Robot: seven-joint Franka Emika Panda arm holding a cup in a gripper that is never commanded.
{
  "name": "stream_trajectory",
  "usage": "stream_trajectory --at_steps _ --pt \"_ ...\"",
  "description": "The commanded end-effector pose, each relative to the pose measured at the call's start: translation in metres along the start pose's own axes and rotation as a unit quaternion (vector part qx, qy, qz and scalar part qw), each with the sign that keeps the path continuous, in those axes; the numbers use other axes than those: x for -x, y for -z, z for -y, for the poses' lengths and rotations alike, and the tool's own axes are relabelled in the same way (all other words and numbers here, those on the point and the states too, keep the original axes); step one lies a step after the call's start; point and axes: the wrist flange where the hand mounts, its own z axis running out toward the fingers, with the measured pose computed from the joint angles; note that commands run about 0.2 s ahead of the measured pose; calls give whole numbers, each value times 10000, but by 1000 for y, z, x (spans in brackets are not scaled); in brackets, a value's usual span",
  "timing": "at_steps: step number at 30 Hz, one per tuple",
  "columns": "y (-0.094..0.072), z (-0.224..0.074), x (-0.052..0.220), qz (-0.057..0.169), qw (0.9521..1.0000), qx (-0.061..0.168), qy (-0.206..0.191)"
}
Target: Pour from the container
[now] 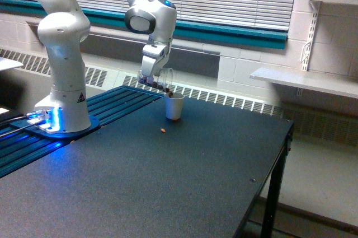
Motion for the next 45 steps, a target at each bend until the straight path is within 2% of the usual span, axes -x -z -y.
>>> stream_trajectory --at_steps 1,11,24,45 --pt "-5 -2 3 42 9999 34 94" --pt "-4 -1 3 170 9998 -46 57" --pt "-2 0 -1 378 9992 17 139" --pt "2 10 -8 738 9971 -61 156"
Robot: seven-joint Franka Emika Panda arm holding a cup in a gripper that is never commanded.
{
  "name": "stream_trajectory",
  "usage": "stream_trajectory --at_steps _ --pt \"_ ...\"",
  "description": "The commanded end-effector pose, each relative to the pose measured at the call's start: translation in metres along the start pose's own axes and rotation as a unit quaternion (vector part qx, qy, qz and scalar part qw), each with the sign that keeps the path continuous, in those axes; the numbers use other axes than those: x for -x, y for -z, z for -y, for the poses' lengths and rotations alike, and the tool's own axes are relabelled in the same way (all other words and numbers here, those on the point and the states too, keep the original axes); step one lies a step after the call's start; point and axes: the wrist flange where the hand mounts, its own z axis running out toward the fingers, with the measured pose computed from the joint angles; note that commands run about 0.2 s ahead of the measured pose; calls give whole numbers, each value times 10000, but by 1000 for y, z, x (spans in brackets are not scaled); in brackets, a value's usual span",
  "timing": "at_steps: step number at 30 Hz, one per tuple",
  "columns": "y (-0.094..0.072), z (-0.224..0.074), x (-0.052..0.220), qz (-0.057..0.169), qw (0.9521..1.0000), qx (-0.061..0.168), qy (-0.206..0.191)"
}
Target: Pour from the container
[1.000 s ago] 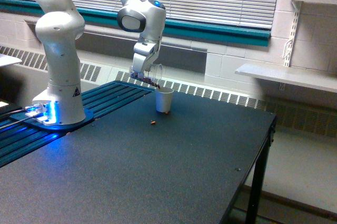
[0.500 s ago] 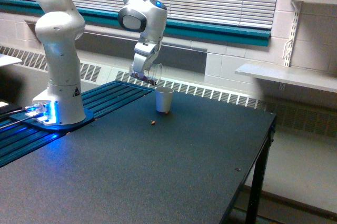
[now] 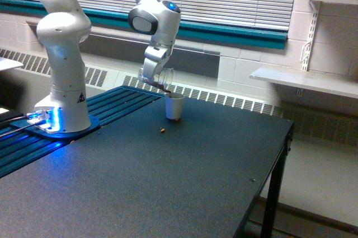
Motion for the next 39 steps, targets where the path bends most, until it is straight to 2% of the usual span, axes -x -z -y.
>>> stream_trajectory --at_steps 1,7,21,33,39 --pt "2 5 -2 157 9998 -67 99" --pt "1 10 3 355 9992 -177 110" --pt "-3 11 4 379 9992 -122 90" --pt "-1 10 6 215 9996 -152 107" --pt "5 12 4 24 9998 -129 139"
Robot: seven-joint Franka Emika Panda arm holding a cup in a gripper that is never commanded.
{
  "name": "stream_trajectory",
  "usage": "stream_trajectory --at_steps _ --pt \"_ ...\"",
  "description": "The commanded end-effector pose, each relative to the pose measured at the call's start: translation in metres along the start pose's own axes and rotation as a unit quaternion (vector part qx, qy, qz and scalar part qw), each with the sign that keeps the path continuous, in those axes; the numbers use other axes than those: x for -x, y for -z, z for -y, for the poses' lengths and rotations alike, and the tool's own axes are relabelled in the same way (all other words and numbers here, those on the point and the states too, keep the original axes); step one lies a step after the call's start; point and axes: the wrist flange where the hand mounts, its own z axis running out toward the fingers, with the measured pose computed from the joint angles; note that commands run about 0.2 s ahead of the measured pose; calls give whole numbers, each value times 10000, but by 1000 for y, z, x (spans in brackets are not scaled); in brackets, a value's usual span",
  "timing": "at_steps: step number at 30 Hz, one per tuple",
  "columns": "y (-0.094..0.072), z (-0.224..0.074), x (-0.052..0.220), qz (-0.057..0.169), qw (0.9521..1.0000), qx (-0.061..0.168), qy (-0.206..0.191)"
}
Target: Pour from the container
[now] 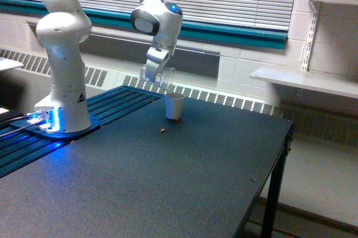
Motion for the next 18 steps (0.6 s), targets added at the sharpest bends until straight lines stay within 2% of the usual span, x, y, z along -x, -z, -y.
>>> stream_trajectory --at_steps 1,9,18 --pt "8 3 0 -196 9998 -57 -7" --pt "15 3 -1 -361 9993 -77 2" --pt "19 4 0 -426 9990 -113 85"
